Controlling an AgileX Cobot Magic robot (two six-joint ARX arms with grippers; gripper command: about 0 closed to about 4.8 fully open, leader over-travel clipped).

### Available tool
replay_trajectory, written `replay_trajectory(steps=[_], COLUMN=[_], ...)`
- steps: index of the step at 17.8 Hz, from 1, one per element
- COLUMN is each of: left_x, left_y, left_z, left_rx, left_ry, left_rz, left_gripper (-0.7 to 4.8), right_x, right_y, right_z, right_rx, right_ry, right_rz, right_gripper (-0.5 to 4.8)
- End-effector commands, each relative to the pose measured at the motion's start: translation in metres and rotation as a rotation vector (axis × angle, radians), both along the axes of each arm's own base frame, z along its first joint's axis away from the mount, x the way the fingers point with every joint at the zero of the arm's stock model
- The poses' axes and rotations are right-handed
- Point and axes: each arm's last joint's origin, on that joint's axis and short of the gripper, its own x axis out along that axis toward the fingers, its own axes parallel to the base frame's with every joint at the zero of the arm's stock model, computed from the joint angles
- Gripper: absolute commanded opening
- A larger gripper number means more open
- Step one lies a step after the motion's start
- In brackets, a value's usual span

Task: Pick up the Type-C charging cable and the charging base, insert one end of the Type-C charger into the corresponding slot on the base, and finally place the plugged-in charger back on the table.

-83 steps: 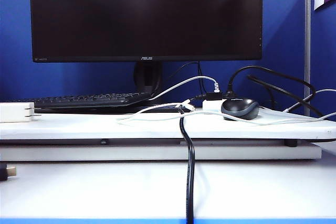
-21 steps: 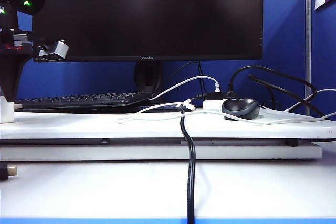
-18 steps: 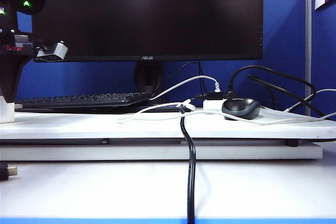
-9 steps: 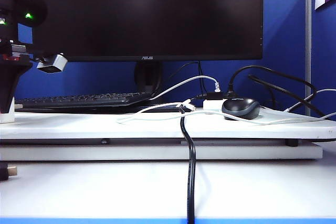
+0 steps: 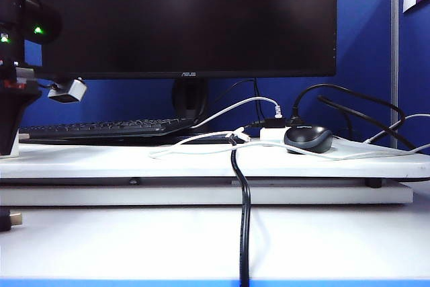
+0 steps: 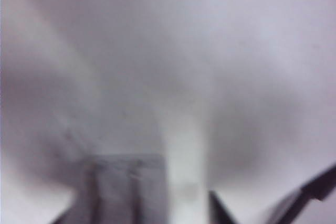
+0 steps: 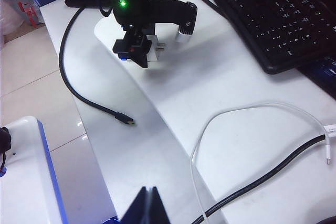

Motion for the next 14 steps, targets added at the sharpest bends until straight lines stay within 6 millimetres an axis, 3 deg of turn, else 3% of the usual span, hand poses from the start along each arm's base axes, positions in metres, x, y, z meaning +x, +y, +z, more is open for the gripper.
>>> replay_trajectory(steps=[1,4,5,6,10,14], left_x=[0.002,0.003,0.003,0.003,0.003,0.005], left_y=[0.000,0.000,0.000,0.000,-0.001,-0.008], left_z=[-0.001,-0.001,-0.001,-0.001,0.003,0.031], left_rx=[0.005,0.003,0.002,0.002,-0.028,-0.291], left_ry=[-0.020,-0.027,-0.029,-0.029,-0.036,-0.077], left_rz=[-0.005,-0.003,-0.002,-0.002,0.040,0.136], left_gripper=[1.80,1.28,0.33,0.04,-0.06,-0.06], right_x=[-0.001,-0.001,-0.001,-0.001,-0.001,-0.001], right_y=[0.000,0.000,0.000,0.000,0.000,0.000], right_z=[0.002,0.002,0.002,0.002,0.002,0.002], right_rx=[0.009,0.009,0.009,0.009,0.009,0.029], right_ry=[-0.016,-0.016,-0.016,-0.016,-0.015,0.035], right_rz=[0.008,0.008,0.008,0.008,0.007,-0.020], right_gripper=[-0.01,-0.01,-0.01,-0.01,-0.01,-0.01])
